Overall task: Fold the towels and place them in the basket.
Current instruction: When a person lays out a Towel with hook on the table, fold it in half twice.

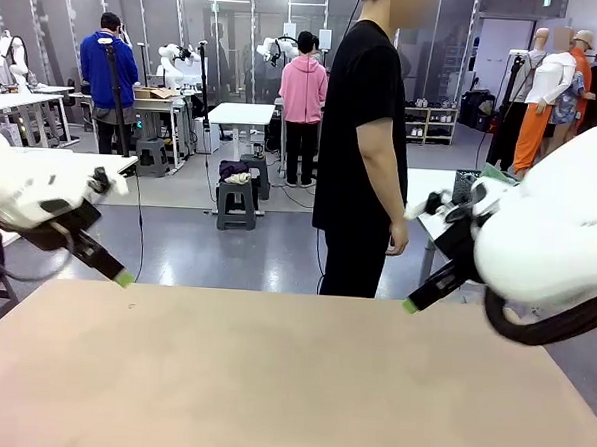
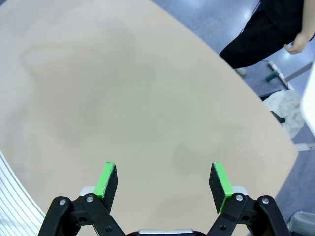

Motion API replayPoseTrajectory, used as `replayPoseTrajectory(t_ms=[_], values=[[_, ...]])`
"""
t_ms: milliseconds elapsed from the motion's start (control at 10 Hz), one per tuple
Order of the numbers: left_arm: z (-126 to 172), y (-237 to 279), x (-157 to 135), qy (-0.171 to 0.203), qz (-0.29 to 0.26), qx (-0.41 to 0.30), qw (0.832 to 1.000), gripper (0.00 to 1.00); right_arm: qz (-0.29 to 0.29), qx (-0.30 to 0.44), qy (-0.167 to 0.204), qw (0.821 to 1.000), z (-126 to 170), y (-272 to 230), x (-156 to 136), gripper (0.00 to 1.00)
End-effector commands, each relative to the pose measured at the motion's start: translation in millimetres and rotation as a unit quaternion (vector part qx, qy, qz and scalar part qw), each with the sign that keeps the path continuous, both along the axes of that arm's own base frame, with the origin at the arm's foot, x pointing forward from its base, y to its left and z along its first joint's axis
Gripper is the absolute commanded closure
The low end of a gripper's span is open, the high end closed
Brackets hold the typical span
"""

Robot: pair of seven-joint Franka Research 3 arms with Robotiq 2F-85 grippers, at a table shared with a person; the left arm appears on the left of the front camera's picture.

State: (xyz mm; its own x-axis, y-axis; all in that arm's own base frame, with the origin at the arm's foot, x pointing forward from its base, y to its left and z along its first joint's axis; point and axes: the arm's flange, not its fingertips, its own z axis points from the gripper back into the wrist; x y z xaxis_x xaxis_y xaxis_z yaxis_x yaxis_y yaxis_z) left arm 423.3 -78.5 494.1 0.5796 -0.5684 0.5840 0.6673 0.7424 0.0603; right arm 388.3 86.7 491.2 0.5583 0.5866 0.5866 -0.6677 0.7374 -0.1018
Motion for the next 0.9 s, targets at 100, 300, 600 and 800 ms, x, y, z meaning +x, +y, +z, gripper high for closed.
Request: replayPoseTrajectory(t_ms=[100,300,600,800], values=[[40.8,63.6,10.1,-0.013,-0.037,-0.05,0.998,0.02,0.015,0.054,-0.023,0.998,49.3,-76.4,-10.7,0.06],[71.3,97.9,16.0,-0.03,-0.059,-0.074,0.995,0.02,0.022,0.073,-0.03,0.997,86.0,-115.2,-18.3,0.06],[101.1,148.2,20.0,-0.025,-0.099,-0.088,0.991,0.02,0.034,0.056,-0.011,0.998,123.1,-170.4,-30.9,0.06],[117.7,174.5,16.6,-0.034,-0.12,-0.093,0.988,0.02,0.039,0.048,-0.007,0.998,133.3,-190.7,-37.3,0.06]])
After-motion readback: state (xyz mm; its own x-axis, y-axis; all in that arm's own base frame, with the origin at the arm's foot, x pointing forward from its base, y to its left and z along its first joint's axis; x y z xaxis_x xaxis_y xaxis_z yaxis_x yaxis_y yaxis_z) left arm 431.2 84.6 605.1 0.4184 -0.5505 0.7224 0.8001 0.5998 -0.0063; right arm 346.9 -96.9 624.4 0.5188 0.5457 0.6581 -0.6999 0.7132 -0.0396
